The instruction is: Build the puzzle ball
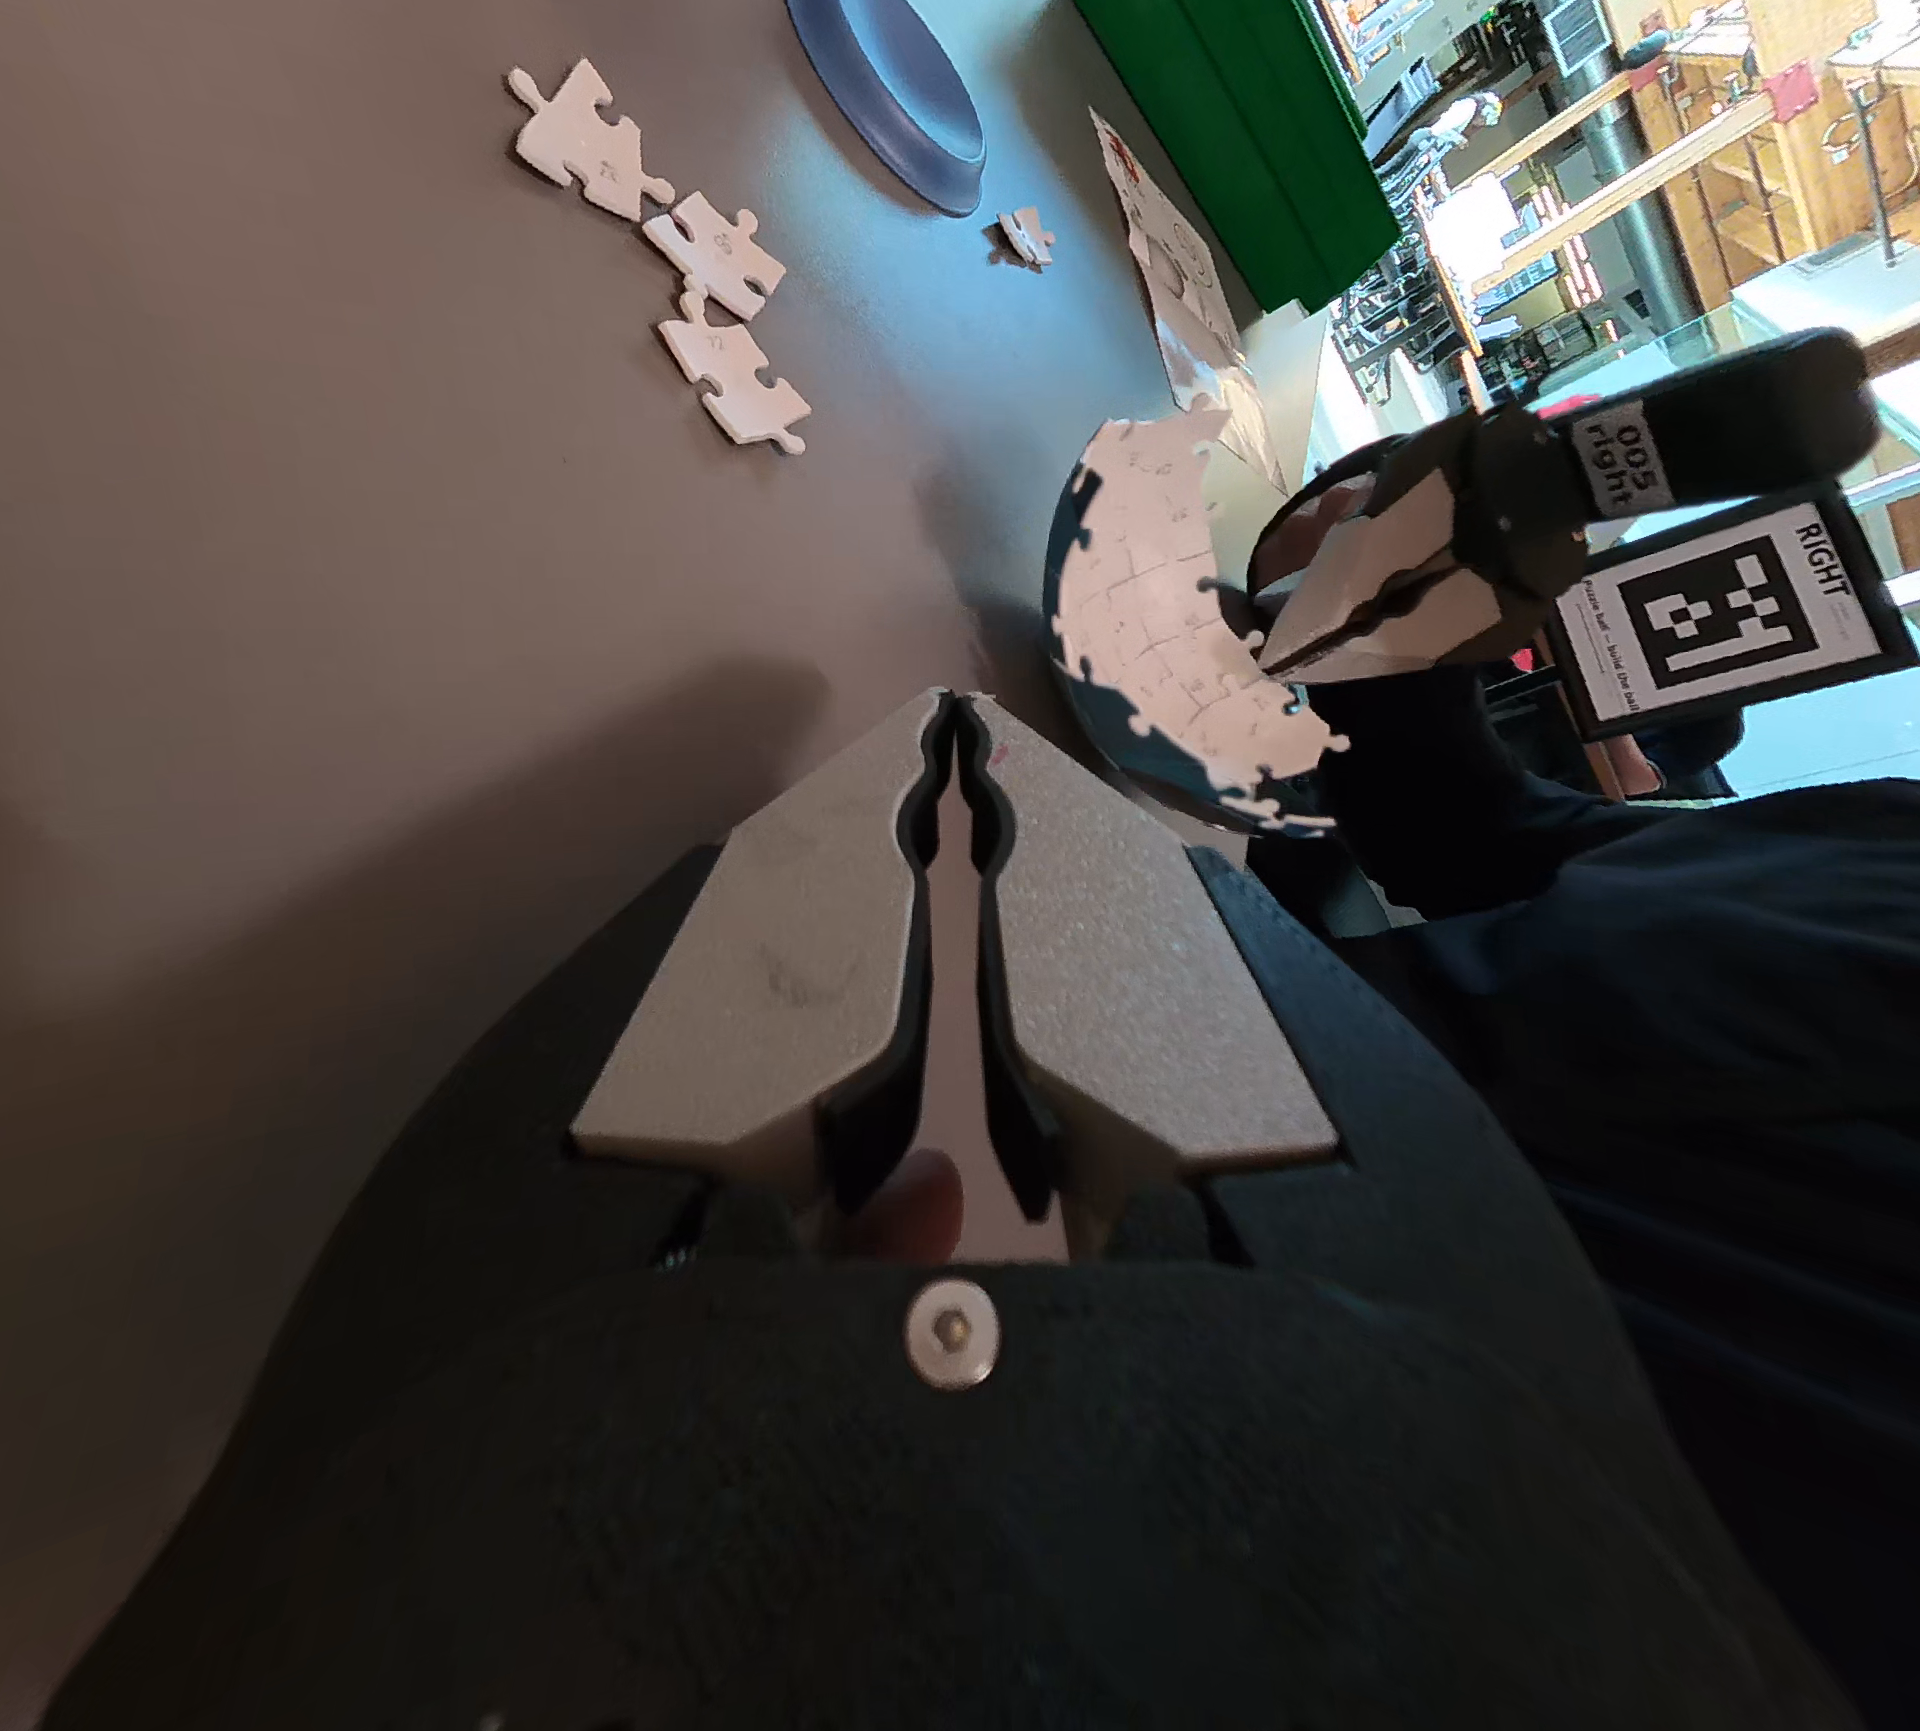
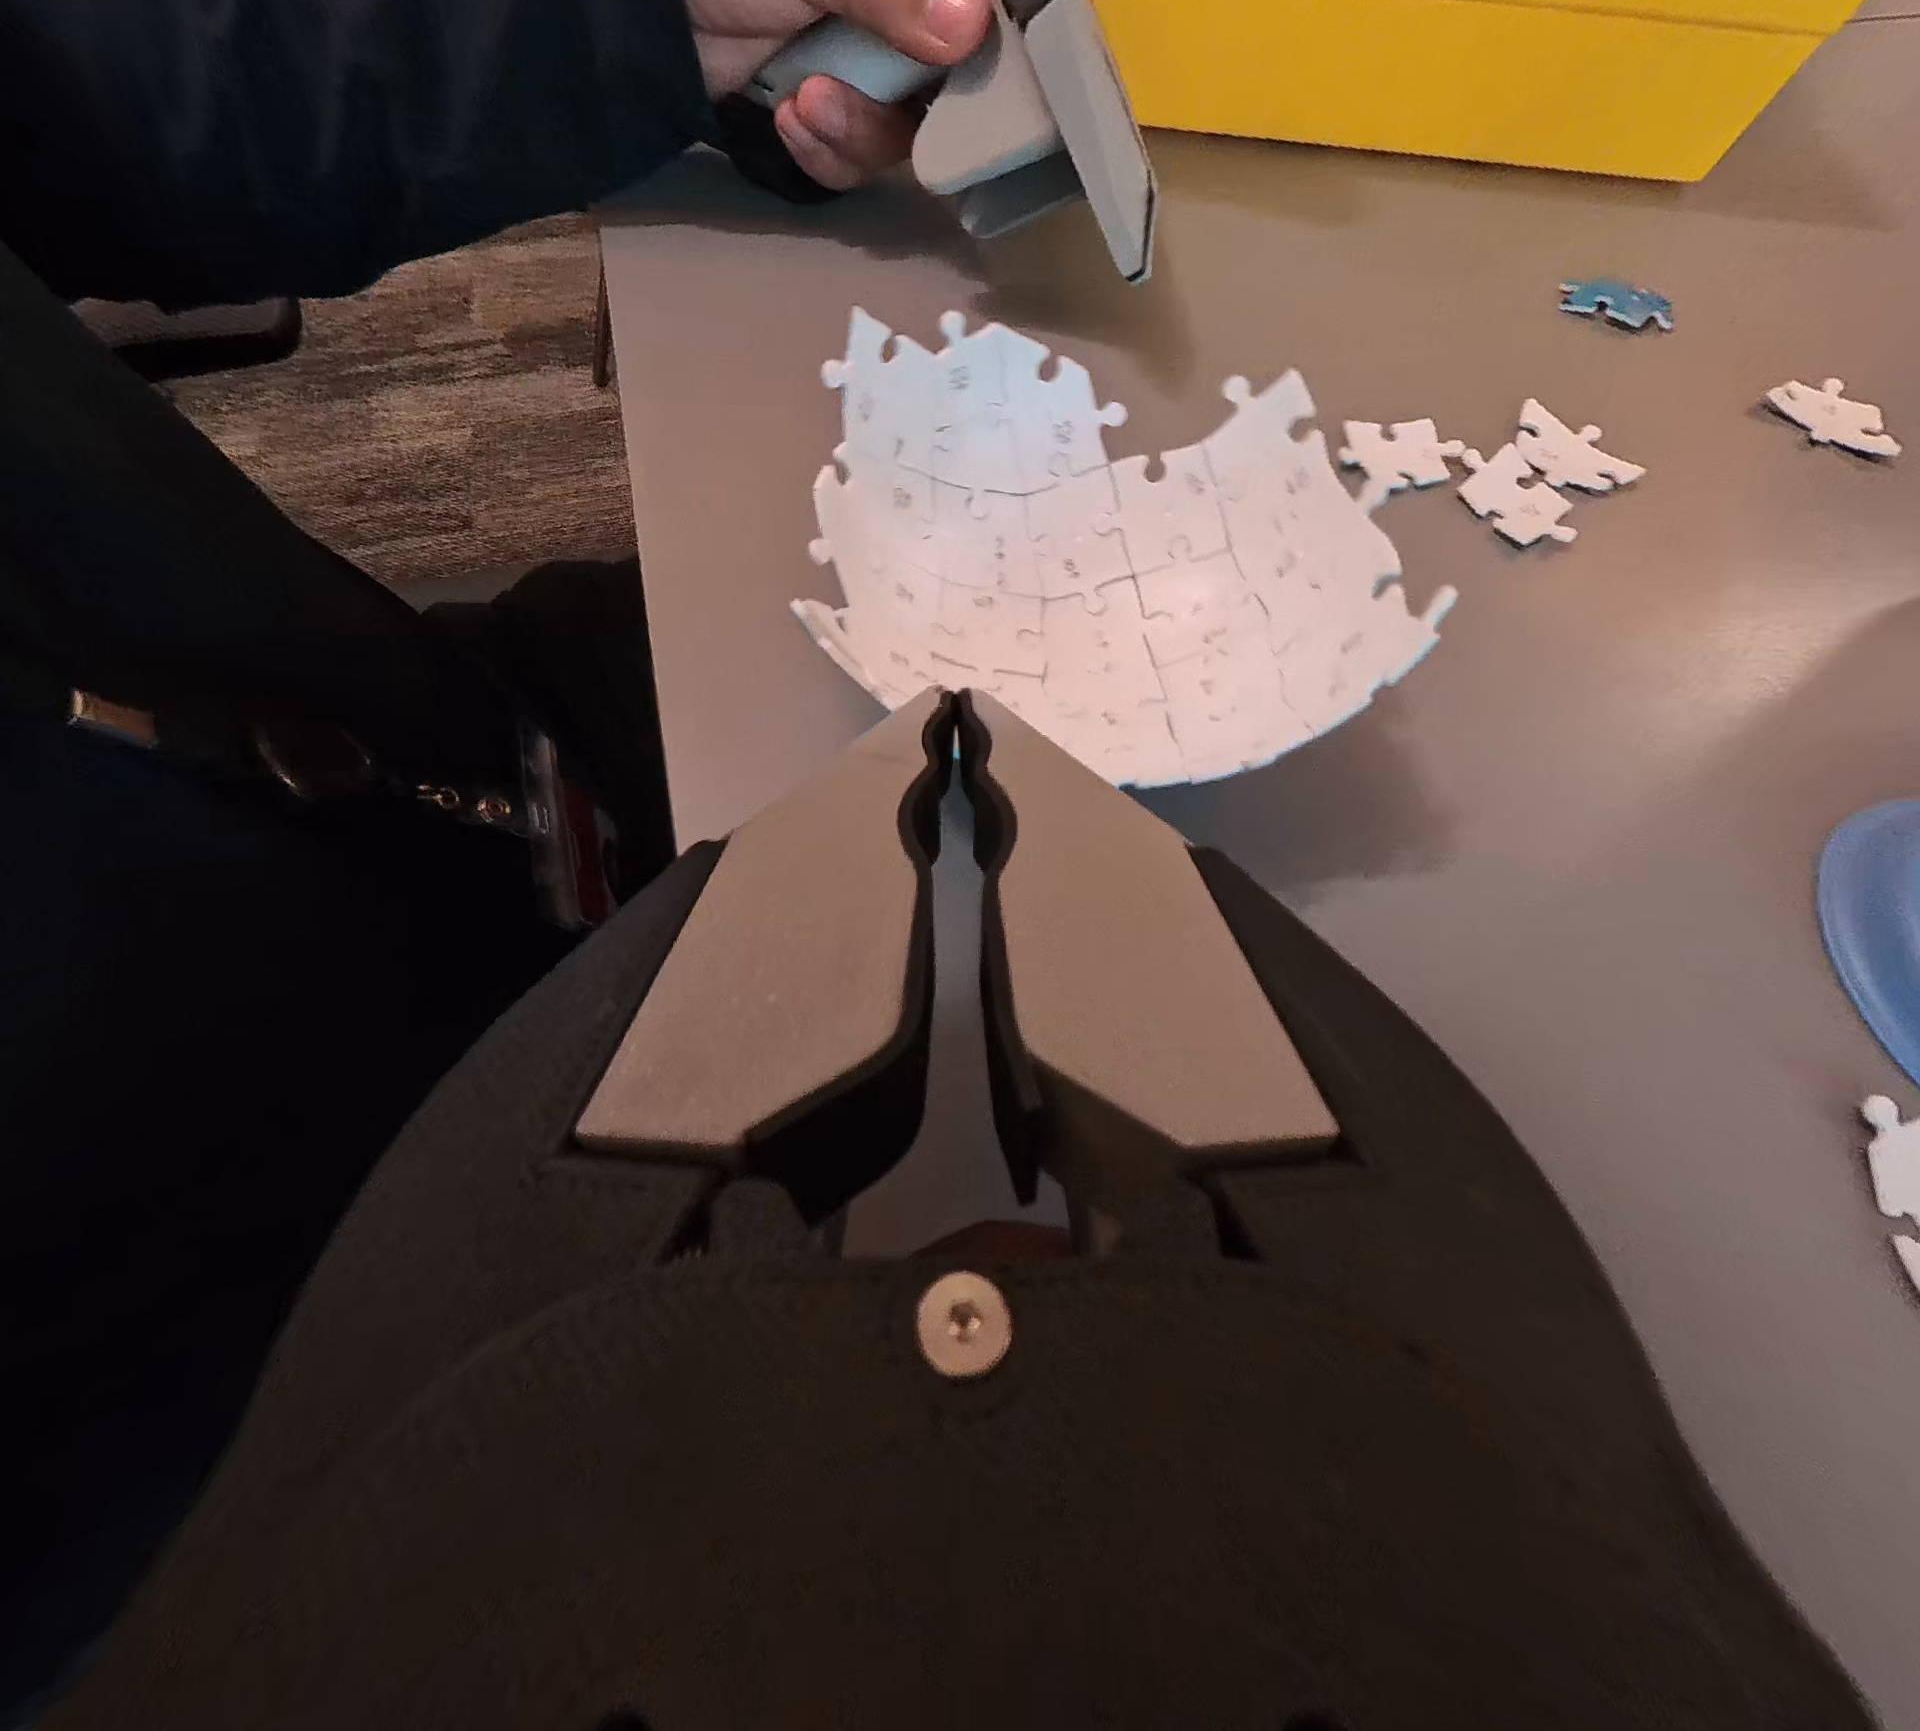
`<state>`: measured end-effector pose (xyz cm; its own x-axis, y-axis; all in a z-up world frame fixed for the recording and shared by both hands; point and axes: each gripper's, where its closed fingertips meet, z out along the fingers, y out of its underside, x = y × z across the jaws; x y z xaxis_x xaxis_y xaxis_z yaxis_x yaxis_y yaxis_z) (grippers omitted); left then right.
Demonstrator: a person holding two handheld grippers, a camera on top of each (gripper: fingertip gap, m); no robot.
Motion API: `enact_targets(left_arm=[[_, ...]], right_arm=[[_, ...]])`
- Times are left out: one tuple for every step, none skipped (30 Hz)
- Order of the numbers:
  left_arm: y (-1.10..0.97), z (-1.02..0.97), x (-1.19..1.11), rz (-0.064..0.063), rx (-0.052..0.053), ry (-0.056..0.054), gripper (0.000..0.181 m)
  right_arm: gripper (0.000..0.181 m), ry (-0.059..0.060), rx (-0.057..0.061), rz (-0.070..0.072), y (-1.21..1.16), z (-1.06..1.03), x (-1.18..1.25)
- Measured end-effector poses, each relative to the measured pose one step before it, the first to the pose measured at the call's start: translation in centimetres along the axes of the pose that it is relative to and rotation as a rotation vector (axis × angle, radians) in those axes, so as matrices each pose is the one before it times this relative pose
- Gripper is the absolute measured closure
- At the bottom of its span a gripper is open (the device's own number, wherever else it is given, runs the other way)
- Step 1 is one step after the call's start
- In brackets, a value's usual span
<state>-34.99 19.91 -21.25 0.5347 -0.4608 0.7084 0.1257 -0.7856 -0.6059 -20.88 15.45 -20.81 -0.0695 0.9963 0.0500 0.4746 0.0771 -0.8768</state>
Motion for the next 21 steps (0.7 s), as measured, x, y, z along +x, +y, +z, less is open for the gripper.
enact_targets(left_arm=[[-0.043,0.009,-0.009,0.0005,0.0011,-0.0007,0.181],[-0.039,0.004,-0.031,0.0006,0.0012,-0.0014,0.181],[-0.018,0.0,-0.039,0.0006,0.0007,-0.0017,0.181],[-0.025,-0.005,-0.055,0.0004,0.0005,-0.0023,0.181],[0.007,0.014,-0.043,0.0009,-0.0009,-0.003,0.181],[0.0,0.025,-0.08,0.0007,-0.001,-0.0046,0.181],[-0.008,0.014,-0.082,0.0006,-0.001,-0.005,0.181],[-0.008,0.023,-0.052,0.0009,-0.0009,-0.0031,0.181],[-0.031,0.009,-0.025,0.0008,0.0007,-0.0013,0.181],[-0.052,0.011,-0.019,0.0006,0.0026,-0.0008,0.181],[-0.041,0.012,-0.039,0.0011,0.0023,-0.0015,0.181],[-0.016,0.017,-0.047,0.0014,0.0012,-0.0031,0.181],[-0.01,0.012,-0.069,0.0014,0.0006,-0.0035,0.181],[-0.003,0.002,-0.044,0.0009,0.0002,-0.0027,0.181],[-0.001,0.001,-0.023,0.0011,-0.0005,-0.0008,0.181],[0.002,0.002,-0.03,0.0015,-0.0016,-0.0016,0.181],[0.012,0.022,-0.055,0.0013,-0.0028,-0.0032,0.181],[0.005,0.025,-0.054,0.0013,-0.0029,-0.0028,0.181],[-0.035,0.014,-0.052,0.0015,-0.0011,-0.0027,0.181],[-0.009,0.016,-0.05,0.0023,-0.0019,-0.0024,0.181],[-0.012,0.043,-0.083,0.0019,-0.0022,-0.0047,0.181]], right_arm=[[0.181,-0.0051,0.001,-0.0041,-0.081,0.089,-0.235],[0.181,-0.0095,0.0007,-0.0026,-0.074,0.085,-0.267],[0.181,-0.01,-0.0002,-0.0035,-0.048,0.076,-0.267],[0.181,-0.0062,0.0006,-0.006,-0.044,0.035,-0.191],[0.181,0.0008,0.0027,-0.0079,-0.084,-0.036,-0.065],[0.181,0.0089,0.0054,-0.0057,-0.11,-0.092,0.139],[0.181,0.0084,0.007,0.0012,-0.105,-0.115,0.221],[0.181,-0.0022,0.0058,0.0088,-0.053,-0.069,0.12],[0.181,-0.0082,-0.0001,0.0116,0.065,-0.006,0.059],[0.181,-0.0039,-0.0049,0.009,0.143,0.06,0.103],[0.181,0.0004,-0.0048,0.0049,0.128,0.075,0.095],[0.181,-0.0024,-0.0024,0.0006,0.047,0.044,-0.015],[0.181,-0.0012,0.0015,-0.003,-0.032,0.008,-0.036],[0.181,0.0031,0.005,-0.0044,-0.1,-0.02,0.013],[0.181,0.0021,0.0053,-0.0024,-0.099,-0.028,0.014],[0.181,-0.0026,0.004,0.0012,-0.077,-0.018,-0.037],[0.181,-0.0037,0.0015,0.0033,-0.023,-0.006,-0.035],[0.181,-0.002,0.0002,0.0015,0.004,0.013,-0.019],[0.181,0.0011,0.0011,-0.0004,0.001,-0.004,0.006],[0.181,0.0007,0.0018,0.0008,-0.01,0.007,0.023],[0.181,-0.001,0.0001,0.0031,0.016,0.015,0.014]])
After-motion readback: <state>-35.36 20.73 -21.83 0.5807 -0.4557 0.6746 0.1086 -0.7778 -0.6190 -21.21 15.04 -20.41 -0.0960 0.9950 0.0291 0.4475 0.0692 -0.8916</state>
